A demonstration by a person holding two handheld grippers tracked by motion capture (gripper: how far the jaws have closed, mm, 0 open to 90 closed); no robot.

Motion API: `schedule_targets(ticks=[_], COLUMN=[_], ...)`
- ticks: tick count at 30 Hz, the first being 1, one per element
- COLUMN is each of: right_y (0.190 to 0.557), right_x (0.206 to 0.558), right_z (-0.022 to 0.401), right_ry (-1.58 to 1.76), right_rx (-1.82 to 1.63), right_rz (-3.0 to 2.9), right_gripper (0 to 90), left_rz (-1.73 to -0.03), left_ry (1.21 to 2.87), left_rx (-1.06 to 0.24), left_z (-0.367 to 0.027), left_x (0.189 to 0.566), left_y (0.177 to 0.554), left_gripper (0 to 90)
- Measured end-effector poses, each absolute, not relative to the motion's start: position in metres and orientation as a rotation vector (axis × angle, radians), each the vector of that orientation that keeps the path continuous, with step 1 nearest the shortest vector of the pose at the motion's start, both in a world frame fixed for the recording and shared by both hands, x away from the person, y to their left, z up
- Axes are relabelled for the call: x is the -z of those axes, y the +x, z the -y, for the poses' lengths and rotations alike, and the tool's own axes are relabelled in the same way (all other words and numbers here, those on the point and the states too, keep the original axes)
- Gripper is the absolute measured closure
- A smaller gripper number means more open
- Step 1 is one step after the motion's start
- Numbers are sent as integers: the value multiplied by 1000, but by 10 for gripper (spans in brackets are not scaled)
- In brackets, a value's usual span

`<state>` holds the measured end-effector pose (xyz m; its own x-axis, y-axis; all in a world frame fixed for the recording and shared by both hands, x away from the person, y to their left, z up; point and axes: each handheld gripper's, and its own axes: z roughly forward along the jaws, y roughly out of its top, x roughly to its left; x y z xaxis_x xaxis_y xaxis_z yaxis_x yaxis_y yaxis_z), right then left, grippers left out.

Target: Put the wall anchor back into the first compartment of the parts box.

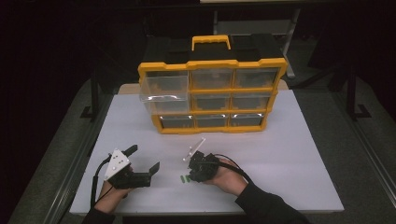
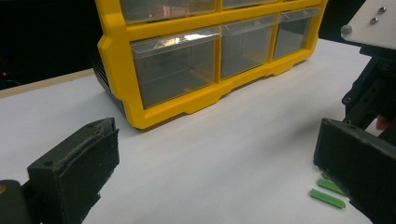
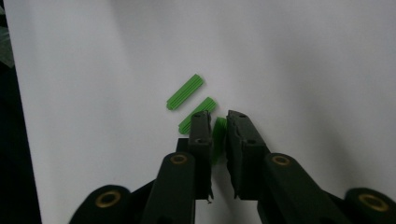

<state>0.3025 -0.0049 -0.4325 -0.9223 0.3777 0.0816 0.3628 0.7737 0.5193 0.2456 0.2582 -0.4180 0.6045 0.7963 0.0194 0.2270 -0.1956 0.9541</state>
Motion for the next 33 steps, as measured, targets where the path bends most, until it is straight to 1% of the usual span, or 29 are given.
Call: schedule_targets(ticks=[8, 21, 33], right_y=[304, 307, 315], right_x=[432, 430, 416], right_z=[5, 8, 15], right_ry=[612, 579, 578], right_rx=[-843, -868, -949], right_rz=[-2941, -2968, -2984], right_gripper=[843, 844, 844], left_rz=[-842, -838, -834], left_ry=[1732, 1732, 1721], left_rx=[-647, -644, -633], left_z=[-258, -257, -257], left_x=[418, 418, 417], left_y=[246, 246, 245], left_gripper=[0, 0, 0])
